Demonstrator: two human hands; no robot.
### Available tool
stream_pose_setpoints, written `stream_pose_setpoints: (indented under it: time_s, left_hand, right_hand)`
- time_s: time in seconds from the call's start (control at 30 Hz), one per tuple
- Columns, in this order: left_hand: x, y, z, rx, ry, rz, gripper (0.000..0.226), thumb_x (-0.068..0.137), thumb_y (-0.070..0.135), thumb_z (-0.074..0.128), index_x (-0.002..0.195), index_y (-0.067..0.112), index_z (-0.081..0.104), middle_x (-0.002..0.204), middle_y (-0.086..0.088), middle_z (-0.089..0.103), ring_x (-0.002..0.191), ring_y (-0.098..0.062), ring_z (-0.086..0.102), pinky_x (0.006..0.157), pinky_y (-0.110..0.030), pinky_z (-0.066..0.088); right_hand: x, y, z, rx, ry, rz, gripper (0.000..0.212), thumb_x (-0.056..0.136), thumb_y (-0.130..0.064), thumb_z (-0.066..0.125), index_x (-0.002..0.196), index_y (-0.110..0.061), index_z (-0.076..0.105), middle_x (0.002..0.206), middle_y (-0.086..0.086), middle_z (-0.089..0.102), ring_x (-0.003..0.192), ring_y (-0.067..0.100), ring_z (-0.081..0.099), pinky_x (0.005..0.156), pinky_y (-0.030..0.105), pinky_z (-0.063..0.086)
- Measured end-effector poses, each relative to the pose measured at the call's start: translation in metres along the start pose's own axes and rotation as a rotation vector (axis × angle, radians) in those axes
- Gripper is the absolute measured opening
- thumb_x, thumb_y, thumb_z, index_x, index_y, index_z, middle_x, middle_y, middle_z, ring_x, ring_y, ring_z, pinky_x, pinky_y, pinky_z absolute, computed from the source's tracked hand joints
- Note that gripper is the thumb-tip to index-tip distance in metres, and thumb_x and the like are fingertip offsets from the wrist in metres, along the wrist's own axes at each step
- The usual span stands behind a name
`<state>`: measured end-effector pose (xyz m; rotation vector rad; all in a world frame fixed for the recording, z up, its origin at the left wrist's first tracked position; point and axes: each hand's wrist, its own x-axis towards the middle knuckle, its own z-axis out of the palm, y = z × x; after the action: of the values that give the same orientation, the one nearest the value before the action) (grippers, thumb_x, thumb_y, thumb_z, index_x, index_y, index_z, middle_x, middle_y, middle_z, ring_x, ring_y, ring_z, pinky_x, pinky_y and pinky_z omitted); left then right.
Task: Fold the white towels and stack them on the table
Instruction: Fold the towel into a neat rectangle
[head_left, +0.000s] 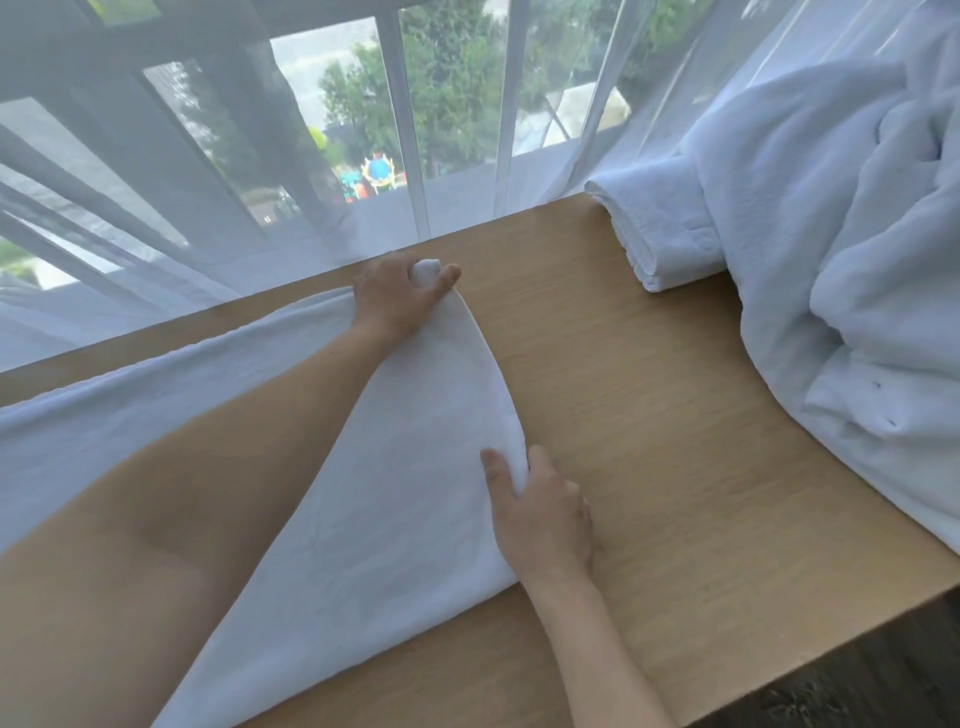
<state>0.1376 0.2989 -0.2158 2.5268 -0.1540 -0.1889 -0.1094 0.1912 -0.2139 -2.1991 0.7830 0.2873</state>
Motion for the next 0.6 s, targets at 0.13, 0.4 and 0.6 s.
stream_pose_setpoints:
  time_s: [0.13, 0.4, 0.6]
  left_hand:
    - [-0.009, -0.01, -0.016, -0.225, -0.02, 0.061, 0.029, 0.096, 0.043, 0.063, 0.086, 0.017, 0.054, 0.1, -0.002, 0.049, 0.083, -0.006, 0.049, 0.071, -0.01, 0.03]
    - [-0.064, -0.014, -0.081, -0.607, -0.092, -0.35, 0.066, 0.083, 0.076, 0.056, 0.12, 0.021, 0.057, 0.119, 0.002, 0.064, 0.101, -0.017, 0.065, 0.08, -0.033, 0.055]
    - [-0.078, -0.012, -0.108, -0.132, -0.246, -0.309, 0.107, 0.064, 0.085, 0.067, 0.139, 0.011, 0.047, 0.118, 0.0, 0.058, 0.11, -0.021, 0.057, 0.086, -0.034, 0.045]
  right_hand:
    - [-0.004, -0.015, -0.013, 0.342, -0.113, -0.09, 0.045, 0.087, -0.074, 0.051, 0.068, -0.033, 0.056, 0.063, -0.015, 0.063, 0.055, 0.003, 0.056, 0.049, 0.019, 0.038]
    - [-0.042, -0.083, -0.003, 0.005, -0.185, -0.559, 0.044, 0.094, -0.067, 0.046, 0.073, -0.03, 0.035, 0.051, -0.006, 0.04, 0.045, 0.015, 0.04, 0.049, 0.025, 0.03]
    - [-0.071, -0.124, 0.029, -0.28, -0.176, -0.838, 0.037, 0.102, -0.055, 0.042, 0.085, -0.024, 0.033, 0.053, -0.008, 0.036, 0.048, 0.017, 0.038, 0.051, 0.031, 0.031]
